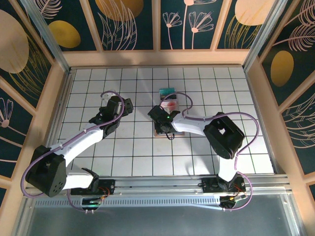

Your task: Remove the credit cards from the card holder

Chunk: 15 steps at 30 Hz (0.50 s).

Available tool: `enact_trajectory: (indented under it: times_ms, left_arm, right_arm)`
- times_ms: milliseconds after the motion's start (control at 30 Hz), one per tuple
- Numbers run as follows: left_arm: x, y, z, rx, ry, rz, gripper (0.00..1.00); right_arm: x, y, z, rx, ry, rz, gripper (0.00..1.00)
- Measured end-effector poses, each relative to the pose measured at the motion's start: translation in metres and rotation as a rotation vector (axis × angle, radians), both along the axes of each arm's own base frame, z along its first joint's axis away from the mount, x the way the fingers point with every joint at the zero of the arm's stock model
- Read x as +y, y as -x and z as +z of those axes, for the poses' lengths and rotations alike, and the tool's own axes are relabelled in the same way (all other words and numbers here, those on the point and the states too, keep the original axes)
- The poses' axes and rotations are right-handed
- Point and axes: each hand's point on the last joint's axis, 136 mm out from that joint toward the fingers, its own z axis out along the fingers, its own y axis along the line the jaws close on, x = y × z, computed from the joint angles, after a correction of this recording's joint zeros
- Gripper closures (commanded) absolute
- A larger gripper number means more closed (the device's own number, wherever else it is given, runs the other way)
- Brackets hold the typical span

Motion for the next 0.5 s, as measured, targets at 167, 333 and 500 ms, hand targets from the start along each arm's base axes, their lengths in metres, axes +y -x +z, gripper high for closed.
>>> enact_trajectory:
  times_ms: [167,333,500]
  left_arm:
    - [0.000,0.000,0.000,0.000,-0.003,-0.002,0.01]
    - [-0.001,-0.001,0.002,-0.003,-0.007,-0.007,0.01]
    - [-0.002,-0.003,0.007,-0.013,-0.009,-0.011,0.01]
  right_arm:
    - [-0.003,-0.001,0.002,-0.009,0.007,-0.006,0.77]
    - [-0.010,-0.004,0.006,-0.029,0.026,-0.024,0.75]
    - [-0.020,-0.009,0.012,-0.048,0.038,-0.049,0.71]
